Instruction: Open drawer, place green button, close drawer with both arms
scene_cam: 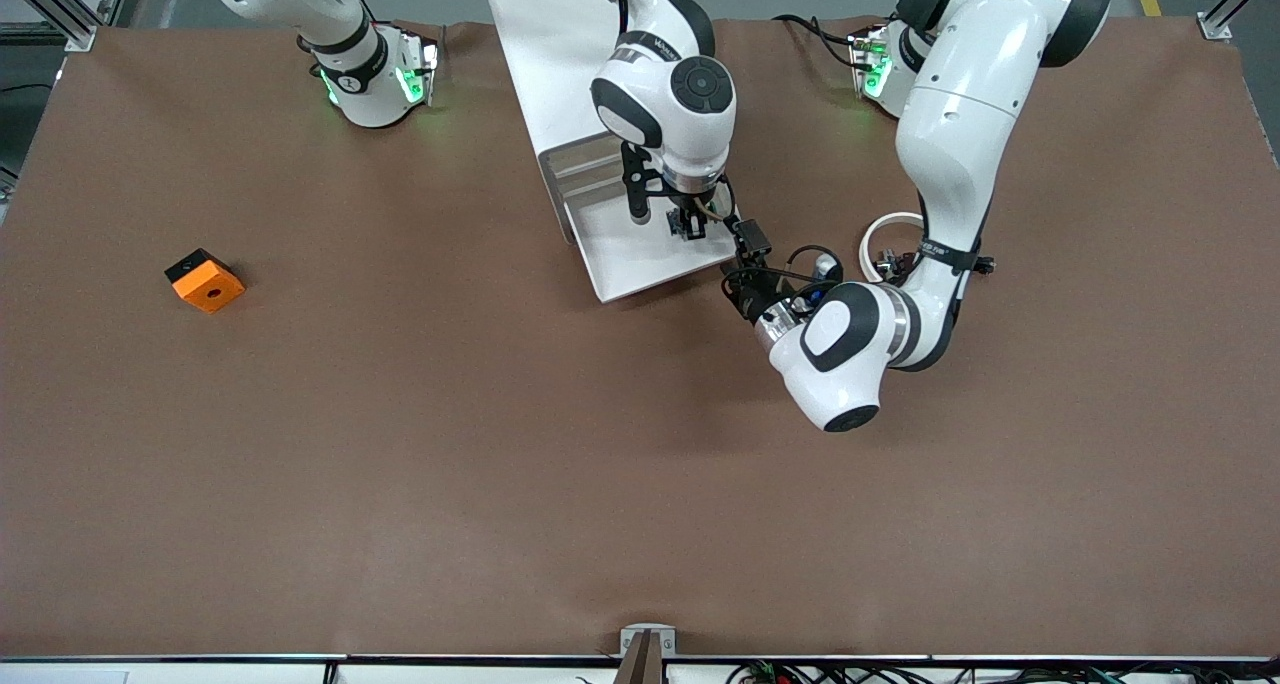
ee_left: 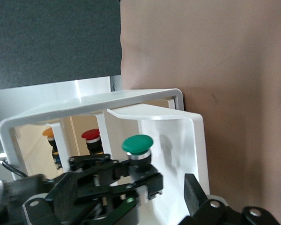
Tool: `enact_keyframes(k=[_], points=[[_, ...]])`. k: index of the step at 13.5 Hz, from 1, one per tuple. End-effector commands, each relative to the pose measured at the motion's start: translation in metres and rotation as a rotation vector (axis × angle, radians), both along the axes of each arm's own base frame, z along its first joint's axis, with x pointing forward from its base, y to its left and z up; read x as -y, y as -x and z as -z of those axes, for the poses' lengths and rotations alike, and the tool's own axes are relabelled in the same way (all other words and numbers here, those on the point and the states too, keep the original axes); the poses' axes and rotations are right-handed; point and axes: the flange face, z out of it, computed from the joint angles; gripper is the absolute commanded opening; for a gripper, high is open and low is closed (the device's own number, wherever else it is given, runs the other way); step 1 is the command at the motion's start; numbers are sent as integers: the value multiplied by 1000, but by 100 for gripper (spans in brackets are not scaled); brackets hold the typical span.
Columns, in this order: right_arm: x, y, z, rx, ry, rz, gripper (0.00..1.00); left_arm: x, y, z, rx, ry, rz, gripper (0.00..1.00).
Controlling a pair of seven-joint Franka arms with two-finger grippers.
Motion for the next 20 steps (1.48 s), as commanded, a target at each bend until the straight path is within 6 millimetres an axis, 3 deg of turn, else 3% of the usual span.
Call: enact_keyframes(k=[1, 6, 9, 10, 11, 14, 18, 20], points=[[-9, 3, 4, 19, 5, 10, 0, -19, -5, -20, 49, 25, 36, 100], [-8, 3, 16, 9, 20, 11, 0, -47, -18, -48, 194, 133, 154, 100], [-8, 3, 25, 4, 31, 6, 0, -63, -14, -57, 275, 210, 294, 100], [-8, 3, 26, 4, 33, 1, 54, -75, -13, -60, 299, 225, 330, 100], [-7, 3, 25, 6, 32, 2, 100, -84, -11, -61, 317, 252, 371, 100], [-7, -18, -5, 32, 0, -26, 100, -105, -5, -71, 395, 362, 504, 100], [29, -74, -49, -43, 36, -205, 100, -137, -6, -75, 509, 463, 656, 100], [56, -103, -58, -64, 35, -352, 100, -153, -1, -78, 568, 522, 735, 100]])
